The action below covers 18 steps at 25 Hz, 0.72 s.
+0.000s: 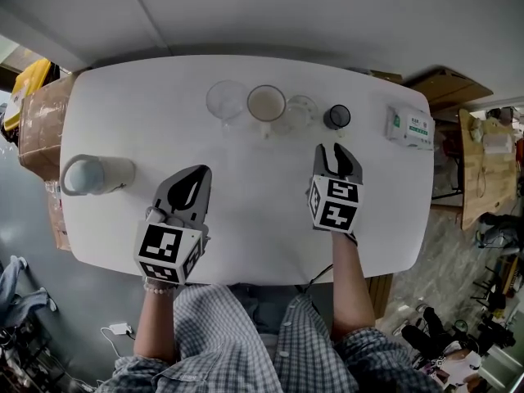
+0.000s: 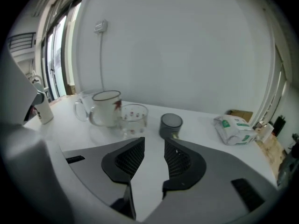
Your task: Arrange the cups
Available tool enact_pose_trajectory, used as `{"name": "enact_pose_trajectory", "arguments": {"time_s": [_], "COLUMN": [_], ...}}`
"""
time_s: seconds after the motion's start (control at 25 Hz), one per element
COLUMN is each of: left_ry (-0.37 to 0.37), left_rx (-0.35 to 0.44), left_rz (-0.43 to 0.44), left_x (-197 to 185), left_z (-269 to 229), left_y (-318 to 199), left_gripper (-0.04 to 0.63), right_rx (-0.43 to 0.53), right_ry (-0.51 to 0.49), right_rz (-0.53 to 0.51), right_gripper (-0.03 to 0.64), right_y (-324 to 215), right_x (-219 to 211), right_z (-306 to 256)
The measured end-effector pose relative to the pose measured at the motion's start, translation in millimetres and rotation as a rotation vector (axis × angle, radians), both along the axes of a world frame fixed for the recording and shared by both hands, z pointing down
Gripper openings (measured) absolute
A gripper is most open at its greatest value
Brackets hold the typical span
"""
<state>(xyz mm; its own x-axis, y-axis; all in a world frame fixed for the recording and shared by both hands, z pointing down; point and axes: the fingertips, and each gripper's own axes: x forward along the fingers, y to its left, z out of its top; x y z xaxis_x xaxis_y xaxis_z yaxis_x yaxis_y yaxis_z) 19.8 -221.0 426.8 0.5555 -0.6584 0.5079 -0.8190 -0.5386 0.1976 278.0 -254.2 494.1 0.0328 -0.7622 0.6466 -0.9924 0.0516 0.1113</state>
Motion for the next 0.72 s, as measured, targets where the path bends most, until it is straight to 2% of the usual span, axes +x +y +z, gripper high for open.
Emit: {"name": "enact_pose_trajectory", "arguments": {"time_s": [0.16, 0.48, 0.56, 0.72], "left_ry": [-0.005, -0.017, -0.018, -0.016], "left_rx": [-0.003, -0.006, -0.006, -0.004], "left_rz": [0.009, 0.019, 0.018, 0.014], "left_x": [3.9, 9.7, 10.2, 11.0], "left_z": [0.9, 2.6, 3.1, 3.3], "left_y": [2.1, 6.1, 5.5, 4.7], "left_gripper": [0.015, 0.015, 0.015, 0.015], "right_rx": [-0.040, -0.089, -0.083, -0.073], "right_ry": [0.080, 0.153, 0.139, 0.079], "right_rz": [0.001, -0.055, -0.052, -0.032], "right_gripper": [0.114, 0.106, 0.061, 0.054], "right_y": [-7.6, -27.8, -28.4, -27.9], "right_x": [41.8, 51.4, 49.3, 39.6], "right_z": [11.0, 30.1, 28.7, 26.1]}}
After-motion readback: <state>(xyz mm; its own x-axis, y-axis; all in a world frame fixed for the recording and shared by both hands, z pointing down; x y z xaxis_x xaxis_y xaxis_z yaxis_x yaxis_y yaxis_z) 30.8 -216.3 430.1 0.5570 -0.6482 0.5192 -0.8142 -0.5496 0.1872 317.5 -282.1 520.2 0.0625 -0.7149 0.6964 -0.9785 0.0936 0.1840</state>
